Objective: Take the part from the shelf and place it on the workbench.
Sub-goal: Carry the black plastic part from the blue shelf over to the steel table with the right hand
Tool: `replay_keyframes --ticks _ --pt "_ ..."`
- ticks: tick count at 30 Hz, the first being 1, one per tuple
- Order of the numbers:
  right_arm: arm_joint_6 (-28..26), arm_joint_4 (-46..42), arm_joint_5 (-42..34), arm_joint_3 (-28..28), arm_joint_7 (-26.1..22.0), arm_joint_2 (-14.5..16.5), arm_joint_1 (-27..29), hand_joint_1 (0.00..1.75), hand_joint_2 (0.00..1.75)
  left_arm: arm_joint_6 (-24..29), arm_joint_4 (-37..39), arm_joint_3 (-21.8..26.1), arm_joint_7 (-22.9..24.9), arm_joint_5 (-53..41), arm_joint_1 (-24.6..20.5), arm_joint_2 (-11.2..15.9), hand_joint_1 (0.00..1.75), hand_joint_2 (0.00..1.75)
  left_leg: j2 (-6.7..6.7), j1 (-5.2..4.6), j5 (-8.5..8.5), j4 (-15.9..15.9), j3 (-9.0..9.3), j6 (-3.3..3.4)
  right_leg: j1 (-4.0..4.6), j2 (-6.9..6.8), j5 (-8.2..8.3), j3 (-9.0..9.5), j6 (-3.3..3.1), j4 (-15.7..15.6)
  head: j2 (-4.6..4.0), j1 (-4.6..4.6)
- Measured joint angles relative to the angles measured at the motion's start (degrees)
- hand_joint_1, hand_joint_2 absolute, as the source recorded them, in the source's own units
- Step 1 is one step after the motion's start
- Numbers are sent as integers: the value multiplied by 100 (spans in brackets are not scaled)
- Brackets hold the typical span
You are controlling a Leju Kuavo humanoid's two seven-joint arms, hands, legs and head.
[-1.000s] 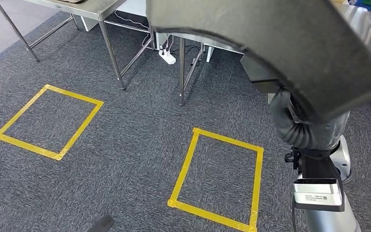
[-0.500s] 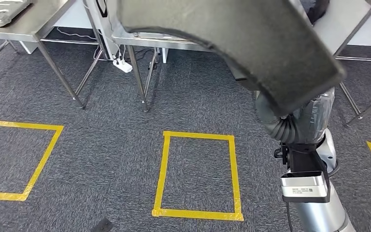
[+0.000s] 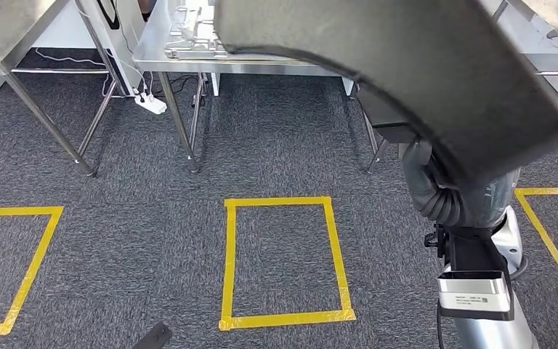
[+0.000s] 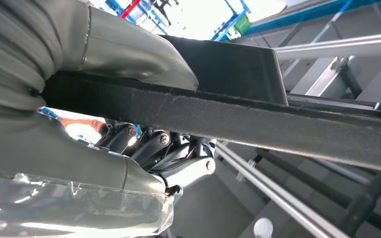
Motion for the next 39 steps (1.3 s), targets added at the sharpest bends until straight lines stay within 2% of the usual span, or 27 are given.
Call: replay_keyframes --ticks 2,4,6,7,8,10,11,12,13,15,16,17,19,20,22,23,25,26,27,28,29,31,32,34,36,38,39 --pt "26 -4 -38 0 -1 4 -5 175 175 -4 0 8 1 0 -2 -1 0 175 101 -36 -30 -39 51 -46 66 -111 -5 119 -39 -238 0 8" --pt "53 -10 -67 -9 -2 4 8 175 175 4 -1 17 0 2 -14 -3 0 175 179 -59 -55 -86 112 -98 53 -12 -11 131 -82 -277 0 -11" --pt "65 -33 -86 -16 -5 8 8 175 175 21 -4 25 -8 9 -40 -4 0 175 -6 -56 -187 72 87 -134 1 95 -14 185 -142 -324 0 -61" --pt "68 -45 -94 -16 -8 10 5 175 175 27 -4 27 -11 14 -51 -5 0 175 -154 -48 -311 291 -4 -140 -26 141 -18 216 -174 -340 0 -96" --pt "73 -52 -100 -14 -9 17 3 175 175 32 -3 29 -13 16 -52 -5 0 175 -289 -52 -483 667 -187 -137 -24 194 -30 231 -201 -342 0 -142" --pt "79 -52 -103 -4 -10 28 19 175 175 36 -2 39 -5 20 -42 -5 0 175 -383 -63 -740 1439 -620 -137 -22 327 -46 252 -231 -340 0 -212" --pt "81 -52 -103 0 -9 33 27 175 175 38 -2 47 0 24 -37 -5 0 175 -399 -68 -742 1653 -773 -137 -23 406 -53 263 -236 -339 0 -236" --pt "81 -52 -103 2 -9 35 31 175 175 39 -2 56 3 27 -37 -5 0 175 -404 -65 -597 1581 -794 -136 -30 485 -62 279 -230 -336 0 -252" --pt "82 -52 -103 3 -9 37 32 175 175 40 -2 66 8 31 -38 -5 0 175 -427 -54 -350 1274 -702 -139 -42 564 -77 299 -215 -327 0 -261" --pt "83 -52 -103 2 -9 40 30 175 175 42 -1 84 25 35 -40 -6 0 175 -630 -4 90 455 -397 -157 -63 712 -124 313 -155 -279 0 -285" --pt "87 -52 -102 3 -9 41 29 175 175 44 1 91 37 37 -41 -8 0 175 -734 14 188 191 -293 -158 -65 778 -140 298 -122 -252 0 -294" --pt "91 -52 -101 4 -10 42 31 175 175 46 3 97 50 38 -40 -9 0 175 -805 20 200 71 -246 -149 -67 838 -145 277 -92 -239 0 -300" --pt "97 -54 -99 0 -10 40 42 175 175 54 4 111 77 39 -41 -13 0 175 -751 4 176 57 -233 -94 -77 948 -128 247 -50 -255 0 -294" --pt "96 -54 -100 -5 -12 38 51 175 175 60 3 121 91 39 -47 -11 0 175 -693 4 176 47 -220 -58 -76 917 -131 238 -32 -252 0 -288" --pt "93 -54 -105 -18 -25 33 50 175 175 78 -2 135 105 43 -59 -9 0 175 -567 15 173 24 -182 15 -57 670 -256 112 -1 -8 0 -228" --pt "93 -54 -119 -20 -40 35 50 175 175 87 -4 140 107 52 -61 -7 0 175 -501 9 164 18 -166 42 -52 498 -390 -40 11 291 0 -193" --pt "91 -49 -164 -19 -81 43 59 175 175 101 -4 161 95 104 -58 -5 0 175 -356 -1 141 18 -152 71 -61 334 -661 -458 27 1040 0 -134" --pt "86 -45 -192 -20 -101 48 74 175 175 105 -4 183 80 140 -59 -4 0 175 -281 -3 126 19 -145 76 -66 307 -697 -611 31 1278 0 -114" --pt "79 -40 -218 -22 -125 51 92 175 175 107 -4 211 58 174 -62 -2 0 175 -208 -4 108 19 -131 77 -67 291 -618 -653 30 1293 0 -91" --pt "71 -38 -243 -28 -152 54 107 175 175 103 -5 238 31 195 -67 0 0 175 -145 -5 86 18 -106 72 -65 269 -441 -569 25 1072 0 -67" --pt "61 -37 -264 -37 -178 61 117 175 175 93 -6 259 6 205 -74 2 0 175 -92 -8 60 16 -74 60 -59 222 -213 -390 9 686 0 -44" --pt "28 -30 -300 -54 -236 93 123 175 175 75 -8 278 -28 208 -95 8 0 175 -15 -24 16 4 -26 18 -13 97 45 -28 -28 -18 0 -16" --pt "5 -22 -312 -61 -263 113 133 175 175 71 -9 284 -37 209 -109 19 0 175 14 -34 4 -7 -14 -5 15 55 69 65 -46 -193 0 -15" --pt "-41 -6 -328 -72 -312 140 171 175 175 71 -10 292 -49 209 -133 38 0 175 57 -46 2 -41 5 -40 52 57 28 98 -70 -259 0 -28" --pt "-77 5 -349 -90 -362 150 221 175 175 70 -12 296 -60 200 -151 54 0 175 65 -47 -9 -74 46 -80 32 84 24 119 -98 -291 0 -42" --pt "-120 11 -391 -107 -427 184 248 175 175 67 -14 295 -71 181 -171 85 0 175 -88 -48 -140 110 -6 -105 -11 109 20 178 -152 -344 0 -77" --pt "-136 15 -421 -117 -458 211 263 175 175 67 -15 293 -72 169 -175 111 0 175 -202 -47 -278 372 -122 -107 -32 121 13 209 -182 -361 0 -113"
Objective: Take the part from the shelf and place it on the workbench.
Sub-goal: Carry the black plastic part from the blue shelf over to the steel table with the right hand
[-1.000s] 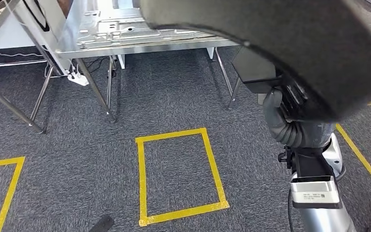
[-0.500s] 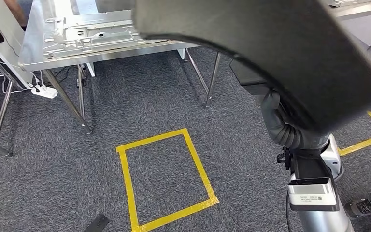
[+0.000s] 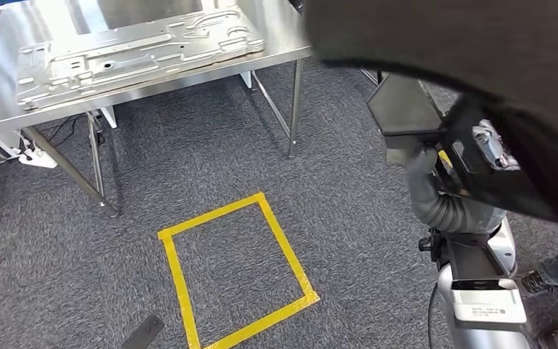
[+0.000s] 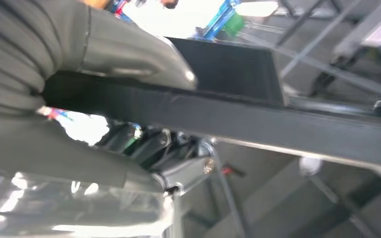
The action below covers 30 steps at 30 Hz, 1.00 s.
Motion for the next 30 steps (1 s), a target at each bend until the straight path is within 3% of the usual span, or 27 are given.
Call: replay_keyframes --ticks 2,3,4,5,7,9,14,16,18,19,20,21,22,24,26,28,30 --pt "-10 7 -57 -20 -48 59 47 175 175 1 1 -1 7 -21 13 52 0 175 -160 -14 -294 751 -388 1 10 36 -27 29 -46 0 0 -80" --pt "-11 14 -79 -29 -64 89 80 175 175 1 2 0 15 -33 22 78 0 175 -185 -22 -344 1026 -556 -1 13 64 -37 40 -57 3 0 -113" --pt "-14 22 -94 -35 -77 114 108 175 175 1 2 1 21 -45 28 98 0 175 -193 -24 -287 1111 -642 -3 14 97 -46 51 -61 7 0 -136" --pt "-18 30 -105 -41 -89 137 131 175 175 0 2 1 27 -58 28 121 0 175 -194 -20 -119 963 -620 -5 8 130 -58 65 -56 14 0 -151" --pt "-34 39 -125 -50 -113 174 160 175 175 -3 1 0 31 -86 25 153 0 175 -209 1 306 244 -349 -16 -8 185 -96 90 -16 44 0 -172" --pt "-58 44 -153 -68 -145 201 183 175 175 -13 3 -3 26 -123 18 170 0 175 -240 5 485 -266 -147 1 4 227 -145 81 43 92 0 -198" --pt "-99 53 -187 -133 -214 243 257 175 175 -33 3 -24 -15 -192 8 175 0 175 -247 20 418 -363 -47 177 8 226 -197 13 159 278 0 -179" --pt "-108 54 -186 -144 -226 252 267 175 175 -37 2 -31 -28 -216 5 175 0 175 -237 34 380 -368 18 211 -3 195 -386 -281 194 804 0 -131" --pt "-111 55 -184 -149 -233 261 295 175 175 -37 2 -32 -38 -229 4 175 0 175 -227 35 320 -367 70 216 -21 179 -588 -727 217 1475 0 -91" --pt "-113 57 -183 -154 -234 266 312 175 175 -37 2 -33 -45 -232 5 175 0 175 -224 35 280 -367 111 212 -27 175 -587 -879 221 1637 0 -74" --pt "-114 59 -180 -158 -236 269 324 175 175 -37 2 -34 -54 -237 4 175 0 175 -223 36 234 -367 168 205 -30 173 -490 -928 219 1599 0 -59" --pt "-116 60 -175 -163 -238 272 330 175 175 -37 2 -36 -63 -241 4 175 0 175 -223 39 179 -368 241 195 -28 171 -304 -868 213 1350 0 -41" --pt "-119 60 -170 -169 -240 273 332 175 175 -37 2 -38 -71 -243 3 175 0 175 -222 42 119 -373 323 179 -23 159 -52 -729 199 954 0 -22" --pt "-129 60 -161 -180 -243 278 338 175 175 -36 2 -45 -84 -246 -3 173 0 175 -215 48 21 -416 451 129 24 125 227 -492 162 315 0 10" --pt "-151 55 -157 -190 -246 286 357 175 175 -38 0 -52 -91 -255 -9 174 0 175 -196 41 8 -507 535 55 77 112 211 -393 108 105 0 35" --pt "-174 43 -152 -203 -249 296 380 175 175 -41 -9 -62 -93 -262 -23 175 0 175 -184 27 63 -499 593 -12 71 128 164 -264 37 21 0 26" --pt "-187 35 -150 -213 -254 310 395 175 175 -45 -15 -80 -102 -263 -41 174 0 175 -188 14 140 -49 390 -10 47 141 82 -105 -44 -30 0 -28"
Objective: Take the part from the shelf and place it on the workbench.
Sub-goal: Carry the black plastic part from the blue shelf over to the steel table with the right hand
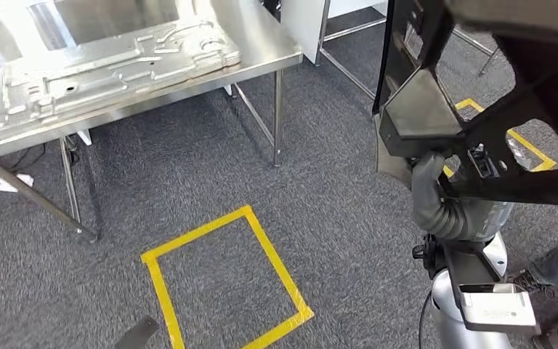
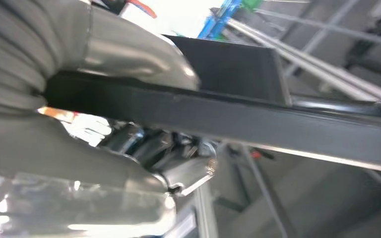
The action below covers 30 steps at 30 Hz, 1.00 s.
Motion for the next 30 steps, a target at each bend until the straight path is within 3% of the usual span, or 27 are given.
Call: replay_keyframes --ticks 1,3,5,6,7,9,10,11,13,14,16,18,20,21,22,24,25,26,28,30 --pt "-2 -2 2 1 -2 9 13 175 175 -3 -1 -7 2 0 1 -1 0 175 -4 -10 -25 368 -226 12 -5 5 -52 75 -35 -16 0 -28" --pt "-4 -1 4 1 -2 24 40 175 175 -7 -1 -11 12 0 28 2 0 175 -15 -45 -310 1022 -735 12 2 20 -182 224 -84 -21 0 -79" --pt "-4 -1 4 1 -2 34 60 175 175 -7 -1 -10 18 0 51 6 0 175 -24 -63 -608 1144 -1042 4 5 45 -336 424 -87 -21 0 -110" --pt "-4 -1 4 0 -2 38 62 175 175 -7 -1 -11 16 0 54 8 0 175 -24 -58 -569 960 -1082 4 4 57 -423 544 -73 -20 0 -124" --pt "-4 -1 4 1 -2 43 65 175 175 -7 -1 -11 15 -1 55 9 0 175 -24 -49 -358 647 -1066 -2 3 64 -517 669 -56 -18 0 -138" --pt "-7 1 4 1 -2 54 76 175 175 -8 4 -13 16 -1 62 11 0 175 -17 -33 361 4 -990 13 9 79 -703 845 -14 10 0 -173" --pt "-9 0 5 1 -2 56 79 175 175 -10 7 -14 18 -3 70 11 0 175 -15 -41 613 -171 -960 36 14 87 -783 896 9 19 0 -179" --pt "-11 -3 9 -1 -2 58 81 175 175 -12 8 -14 17 -4 74 11 0 175 -10 -56 734 -240 -946 76 13 96 -838 933 38 32 0 -184" --pt "-21 -14 16 -5 -2 60 80 175 175 -14 2 -15 7 -7 55 9 0 175 -11 -74 672 -242 -894 161 2 97 -861 958 92 94 0 -178" --pt "-26 -20 20 -8 -3 61 81 175 175 -14 -4 -15 -2 -7 39 9 0 175 -11 -63 636 -257 -853 199 -4 88 -824 905 122 230 0 -176" --pt "-32 -27 27 -11 -7 62 84 175 175 -10 -16 -13 -10 -5 23 10 0 175 -14 -35 553 -293 -735 243 -21 67 -814 555 177 779 0 -138" --pt "-34 -27 36 -11 -8 62 92 175 175 -9 -20 -12 -10 -4 25 11 0 175 -15 -14 437 -314 -603 252 -46 53 -1040 18 211 1426 0 -100" --pt "-34 -27 37 -10 -6 62 102 175 175 -11 -20 -12 -11 -4 29 9 0 175 -24 13 298 -318 -438 238 -64 42 -1296 -362 221 1645 0 -77" --pt "-34 -27 37 -10 -6 62 105 175 175 -13 -20 -13 -11 -4 29 8 0 175 -30 31 221 -319 -332 222 -68 37 -1278 -431 225 1517 0 -63" --pt "-34 -27 37 -11 -6 62 106 175 175 -13 -20 -13 -11 -4 30 5 0 175 -35 49 144 -321 -220 200 -70 29 -1096 -434 226 1244 0 -45" --pt "-35 -25 37 -15 -7 62 111 175 175 -14 -16 -13 -10 -4 35 -1 0 175 -44 74 -5 -330 -29 132 -57 -7 -298 -400 220 530 0 6" --pt "-36 -23 38 -17 -6 62 116 175 175 -15 -13 -13 -9 -4 37 -5 0 175 -49 72 -62 -349 26 90 -38 -20 37 -382 214 287 0 32" --pt "-37 -23 38 -19 -4 62 121 175 175 -16 -9 -13 -9 -4 40 -7 0 175 -53 65 -97 -374 69 50 -22 -22 250 -379 199 149 0 50" --pt "-39 -28 40 -20 -1 61 124 175 175 -21 -9 -13 -17 1 36 -9 0 175 -54 46 -99 -421 124 -25 -19 -4 241 -315 153 107 0 40" --pt "-40 -38 46 -20 -4 66 120 175 175 -36 -11 -17 -40 16 28 -11 0 175 -48 40 -76 -192 52 -55 -49 3 188 -211 84 61 0 -12"
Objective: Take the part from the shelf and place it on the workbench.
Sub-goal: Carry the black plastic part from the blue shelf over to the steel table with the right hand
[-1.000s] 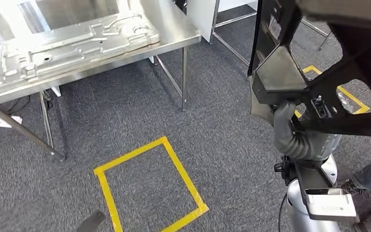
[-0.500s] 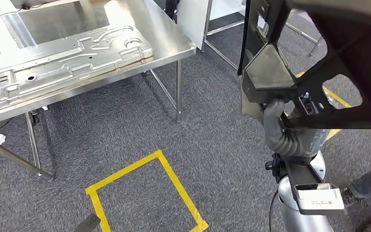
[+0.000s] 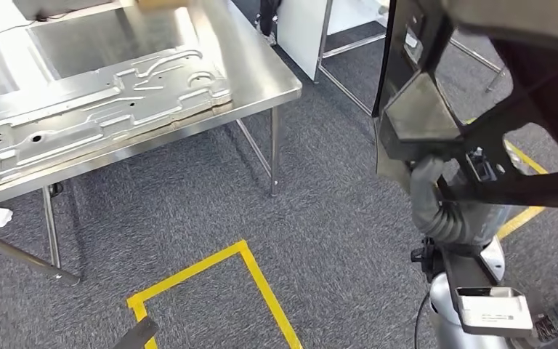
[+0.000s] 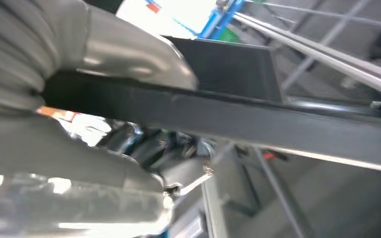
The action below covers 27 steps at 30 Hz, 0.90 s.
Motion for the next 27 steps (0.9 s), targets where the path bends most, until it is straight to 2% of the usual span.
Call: replay_keyframes --ticks 2,4,5,6,7,8,9,10,11,13,15,17,19,20,21,22,23,24,25,27 --pt "-1 -4 7 3 -3 7 4 175 175 -14 0 -9 -20 14 0 -4 0 175 2 -13 -147 623 -346 3 -7 3 -64 92 -72 -18 0 -60" --pt "-1 -3 10 5 -3 9 15 175 175 -23 0 -12 -25 20 9 -5 0 175 0 -43 -456 1211 -786 -2 3 14 -138 159 -115 -18 0 -106" --pt "-1 -3 13 7 -4 9 21 175 175 -31 0 -11 -26 21 12 -5 0 175 -1 -54 -516 1300 -920 -3 6 24 -176 202 -122 -18 0 -119" --pt "1 -3 21 8 -5 10 26 175 175 -40 0 -11 -28 21 13 -5 0 175 0 -57 -427 1197 -964 -1 7 34 -217 255 -119 -15 0 -129" --pt "5 -3 34 10 -6 10 30 175 175 -48 0 -12 -31 21 13 -5 0 175 0 -54 -189 911 -915 -1 4 41 -259 315 -109 -11 0 -135" --pt "10 -3 48 13 -9 10 32 175 175 -54 0 -13 -33 21 13 -5 0 175 0 -45 120 526 -819 -4 0 46 -302 368 -92 -2 0 -142" --pt "17 -3 69 15 -13 10 31 175 175 -56 1 -14 -36 21 12 -5 0 175 -2 -44 340 200 -744 -3 4 50 -340 408 -68 18 0 -153" --pt "23 -3 95 17 -14 10 30 175 175 -56 2 -14 -39 21 10 -6 0 175 2 -45 486 -18 -694 17 9 58 -369 423 -43 35 0 -166" --pt "27 -4 132 20 -5 9 31 175 175 -57 3 -15 -40 21 12 -7 0 175 5 -53 546 -113 -683 46 18 63 -393 426 -17 50 0 -168" --pt "25 -4 243 26 40 8 33 175 175 -64 4 -15 -45 22 16 -9 0 175 11 -64 572 -106 -693 122 25 67 -417 427 20 55 0 -155" --pt "5 -4 342 27 93 5 28 175 175 -70 4 -15 -51 26 16 -13 0 175 -4 -44 595 -121 -683 165 14 51 -508 405 55 128 0 -131" --pt "-21 -3 404 27 127 -2 17 175 175 -71 4 -14 -57 33 13 -16 0 175 -25 -16 596 -129 -677 190 -3 36 -786 181 98 603 0 -80" --pt "-49 6 444 30 154 -9 16 175 175 -71 4 -13 -61 38 14 -16 0 175 -60 -6 589 -128 -678 204 -22 30 -1082 -193 131 1351 0 -19" --pt "-60 12 456 31 165 -9 18 175 175 -71 4 -13 -61 39 14 -16 0 175 -87 -4 585 -127 -677 207 -29 29 -1128 -318 140 1582 0 -1" --pt "-69 18 469 33 174 -10 19 175 175 -71 4 -13 -61 39 14 -16 0 175 -127 -1 583 -127 -676 208 -32 29 -1057 -336 142 1584 0 15" --pt "-75 23 481 34 180 -11 19 175 175 -71 4 -14 -61 39 13 -17 0 175 -175 4 581 -127 -673 206 -33 34 -896 -245 142 1366 0 28" --pt "-79 25 490 34 185 -11 17 175 175 -71 4 -14 -61 39 12 -20 0 175 -226 11 579 -127 -670 203 -36 68 -689 -71 139 992 0 42" --pt "-82 26 498 35 189 -14 14 175 175 -71 3 -15 -61 40 10 -24 0 175 -281 16 577 -129 -672 192 -42 163 -533 122 135 592 0 57" --pt "-85 27 503 35 194 -17 11 175 175 -71 3 -15 -61 40 6 -27 0 175 -332 19 580 -128 -681 173 -42 253 -444 271 133 283 0 68" --pt "-88 29 509 35 205 -26 12 175 175 -71 3 -14 -61 41 5 -30 0 175 -431 30 603 -154 -707 110 -32 365 -446 392 126 40 0 87"
